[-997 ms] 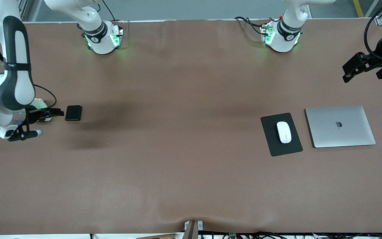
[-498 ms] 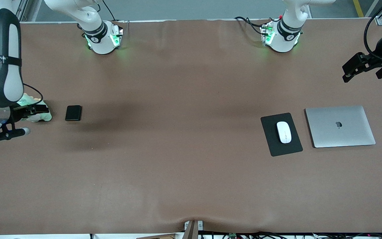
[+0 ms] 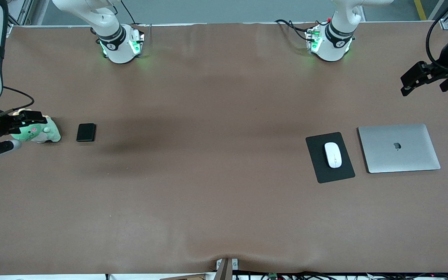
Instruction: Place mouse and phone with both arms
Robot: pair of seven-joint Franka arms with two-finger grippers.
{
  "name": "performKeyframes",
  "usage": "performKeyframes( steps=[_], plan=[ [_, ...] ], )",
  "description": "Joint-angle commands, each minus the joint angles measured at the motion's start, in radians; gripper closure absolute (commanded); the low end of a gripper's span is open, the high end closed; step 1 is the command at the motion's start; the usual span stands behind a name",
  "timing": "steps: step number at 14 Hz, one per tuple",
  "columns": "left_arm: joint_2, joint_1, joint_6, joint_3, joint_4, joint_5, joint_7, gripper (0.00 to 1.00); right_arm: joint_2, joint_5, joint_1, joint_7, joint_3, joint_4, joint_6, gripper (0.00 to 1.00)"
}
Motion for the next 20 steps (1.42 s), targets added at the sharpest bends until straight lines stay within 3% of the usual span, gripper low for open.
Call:
performKeyframes(
  steps=[1,4,10,16,20],
  plan=[
    [-0.024,-0.002,-0.033,0.008,-0.024,-0.049,0.019,0.0,-0.036,-0.012,-0.074,-0.011,0.058,0.044,-0.052,0.0],
    [-0.037,-0.002,-0.021,0.007,-0.051,-0.086,0.018,0.0,-0.066,-0.009,-0.101,-0.027,0.076,0.062,-0.104,0.0],
    [-0.04,-0.002,-0.021,0.005,-0.051,-0.075,0.013,0.0,-0.175,-0.029,-0.142,-0.007,0.176,0.075,-0.126,0.0],
    [-0.032,-0.003,-0.024,0.007,-0.033,-0.073,0.004,0.0,-0.247,-0.035,-0.176,0.286,0.279,0.062,-0.167,0.0],
    [-0.031,-0.003,-0.024,0.01,-0.028,-0.066,0.014,0.0,-0.299,-0.036,-0.199,0.312,0.314,0.007,-0.14,0.0]
  ],
)
